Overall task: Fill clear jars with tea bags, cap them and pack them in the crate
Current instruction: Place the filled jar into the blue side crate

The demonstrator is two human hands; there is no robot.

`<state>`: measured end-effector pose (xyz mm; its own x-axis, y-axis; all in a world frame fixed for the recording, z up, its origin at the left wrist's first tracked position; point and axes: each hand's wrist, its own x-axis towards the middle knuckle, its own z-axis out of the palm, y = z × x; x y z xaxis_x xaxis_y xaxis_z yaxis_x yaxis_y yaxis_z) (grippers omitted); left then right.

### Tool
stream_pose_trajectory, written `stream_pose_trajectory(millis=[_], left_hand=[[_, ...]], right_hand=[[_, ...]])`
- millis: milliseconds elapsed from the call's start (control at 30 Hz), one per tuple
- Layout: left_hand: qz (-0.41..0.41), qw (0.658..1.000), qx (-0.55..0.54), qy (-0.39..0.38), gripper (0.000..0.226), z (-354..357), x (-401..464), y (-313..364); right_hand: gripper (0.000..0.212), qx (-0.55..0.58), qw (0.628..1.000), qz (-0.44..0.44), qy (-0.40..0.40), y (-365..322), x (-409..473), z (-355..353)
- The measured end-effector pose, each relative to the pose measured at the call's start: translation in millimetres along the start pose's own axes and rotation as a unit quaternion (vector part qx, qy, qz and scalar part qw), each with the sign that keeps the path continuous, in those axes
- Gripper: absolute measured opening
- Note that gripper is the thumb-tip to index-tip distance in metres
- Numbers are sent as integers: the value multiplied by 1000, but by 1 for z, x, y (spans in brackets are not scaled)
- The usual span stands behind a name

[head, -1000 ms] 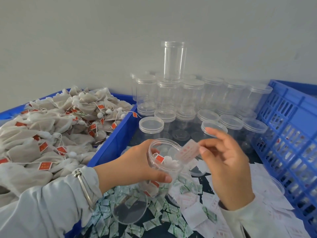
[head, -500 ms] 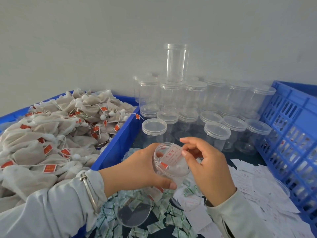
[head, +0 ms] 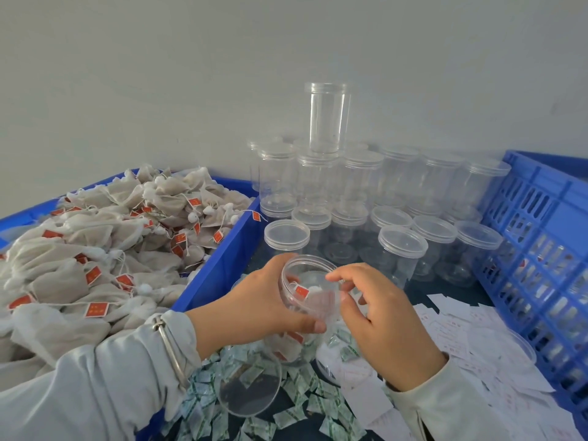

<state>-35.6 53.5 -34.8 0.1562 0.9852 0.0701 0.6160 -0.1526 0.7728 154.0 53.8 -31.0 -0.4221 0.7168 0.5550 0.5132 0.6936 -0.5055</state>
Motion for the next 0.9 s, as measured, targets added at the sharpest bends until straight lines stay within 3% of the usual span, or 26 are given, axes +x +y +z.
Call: stream_pose_trajectory(millis=[200, 400, 600, 733, 900], left_hand=[[10, 996, -64, 56, 94, 0, 0, 5], [49, 985, -153, 58, 84, 1, 17, 39], [129, 965, -221, 52, 75, 23, 48, 110], [203, 950, -232, 44, 106, 46, 67, 167], [250, 931, -261, 51, 94, 76, 90, 245]], right_hand=[[33, -63, 995, -76, -7, -10, -2, -10], [33, -48, 998, -45, 7, -20, 14, -46], [28, -154, 985, -38, 70, -29, 13, -121], [28, -247, 964, -39, 95, -30, 2, -180], [24, -323, 933, -60, 145, -16, 4, -261]])
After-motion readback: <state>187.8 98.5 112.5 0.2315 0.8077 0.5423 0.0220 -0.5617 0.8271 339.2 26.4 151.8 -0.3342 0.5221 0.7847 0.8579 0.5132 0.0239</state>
